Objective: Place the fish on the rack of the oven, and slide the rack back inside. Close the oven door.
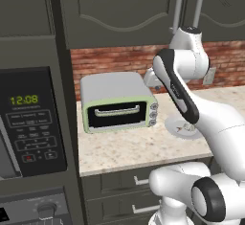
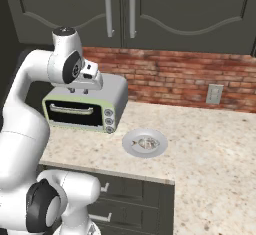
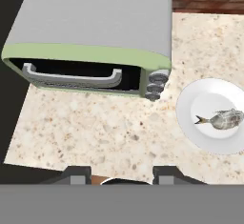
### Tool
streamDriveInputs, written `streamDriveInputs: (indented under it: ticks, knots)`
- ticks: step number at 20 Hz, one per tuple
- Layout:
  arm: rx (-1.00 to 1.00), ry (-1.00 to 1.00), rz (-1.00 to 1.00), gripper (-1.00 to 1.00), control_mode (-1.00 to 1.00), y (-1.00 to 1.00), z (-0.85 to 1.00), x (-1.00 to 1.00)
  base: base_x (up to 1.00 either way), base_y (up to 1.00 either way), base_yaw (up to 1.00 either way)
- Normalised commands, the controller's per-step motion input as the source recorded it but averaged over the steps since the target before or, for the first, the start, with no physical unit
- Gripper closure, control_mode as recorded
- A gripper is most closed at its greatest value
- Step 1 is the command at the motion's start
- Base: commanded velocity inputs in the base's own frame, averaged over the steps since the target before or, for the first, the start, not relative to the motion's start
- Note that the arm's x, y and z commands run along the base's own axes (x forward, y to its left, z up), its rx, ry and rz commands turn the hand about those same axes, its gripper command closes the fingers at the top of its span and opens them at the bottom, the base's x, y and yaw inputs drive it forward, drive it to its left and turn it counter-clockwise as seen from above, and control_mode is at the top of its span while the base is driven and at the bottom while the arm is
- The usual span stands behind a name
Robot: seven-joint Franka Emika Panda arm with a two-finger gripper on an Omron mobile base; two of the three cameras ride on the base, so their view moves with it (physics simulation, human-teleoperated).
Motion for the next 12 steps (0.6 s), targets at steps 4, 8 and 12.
streamDriveInputs:
  ticks: [4,8,12]
  knots:
    - [0.0,0.0,0.0,-1.0,-1.0,-0.07,0.0,-0.01,0.0,0.0,0.0]
    - [0.07,0.0,-0.1,-1.0,-1.0,-0.59,0.0,0.01,0.0,0.0,0.0]
    - [0.09,0.0,-0.18,-1.0,-1.0,-0.85,-0.03,0.04,0.0,0.0,0.0]
